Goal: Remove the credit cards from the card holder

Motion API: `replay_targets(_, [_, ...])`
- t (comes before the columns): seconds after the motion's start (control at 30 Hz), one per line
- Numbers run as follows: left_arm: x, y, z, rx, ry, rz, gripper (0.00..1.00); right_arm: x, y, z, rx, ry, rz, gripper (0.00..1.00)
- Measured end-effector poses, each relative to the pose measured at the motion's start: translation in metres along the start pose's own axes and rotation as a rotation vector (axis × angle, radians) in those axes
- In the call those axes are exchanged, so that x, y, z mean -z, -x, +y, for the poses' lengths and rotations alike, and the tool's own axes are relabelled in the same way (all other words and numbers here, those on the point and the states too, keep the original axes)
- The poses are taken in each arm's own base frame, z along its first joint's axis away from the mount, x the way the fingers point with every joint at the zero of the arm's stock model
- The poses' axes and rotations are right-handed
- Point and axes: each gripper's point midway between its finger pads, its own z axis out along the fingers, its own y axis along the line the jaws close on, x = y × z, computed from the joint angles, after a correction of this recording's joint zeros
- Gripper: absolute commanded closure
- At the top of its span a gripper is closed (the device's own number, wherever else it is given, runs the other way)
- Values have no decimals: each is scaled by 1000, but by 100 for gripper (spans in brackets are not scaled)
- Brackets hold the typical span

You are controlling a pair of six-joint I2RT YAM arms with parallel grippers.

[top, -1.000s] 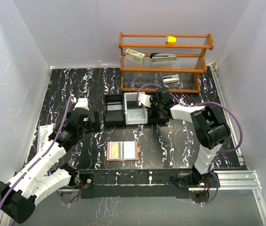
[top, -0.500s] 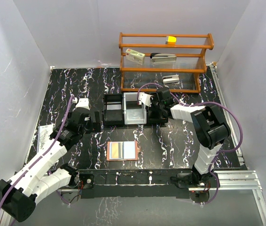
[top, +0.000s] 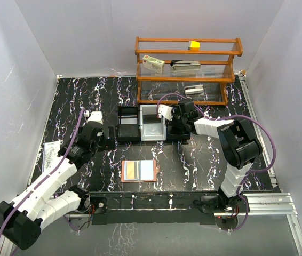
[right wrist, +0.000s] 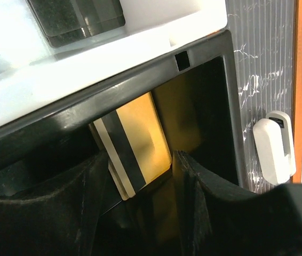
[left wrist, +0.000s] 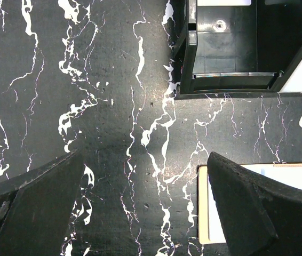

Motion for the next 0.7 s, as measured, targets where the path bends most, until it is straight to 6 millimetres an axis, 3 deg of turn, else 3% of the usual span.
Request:
replay_targets(0.5, [-1,-1,-1,-2,-2,7,1,2,-2,6,-35,36,-10,45])
replay_targets(0.7, [-1,-1,-1,-2,-3,7,1,22,20,-17,-80,-32,-72,41])
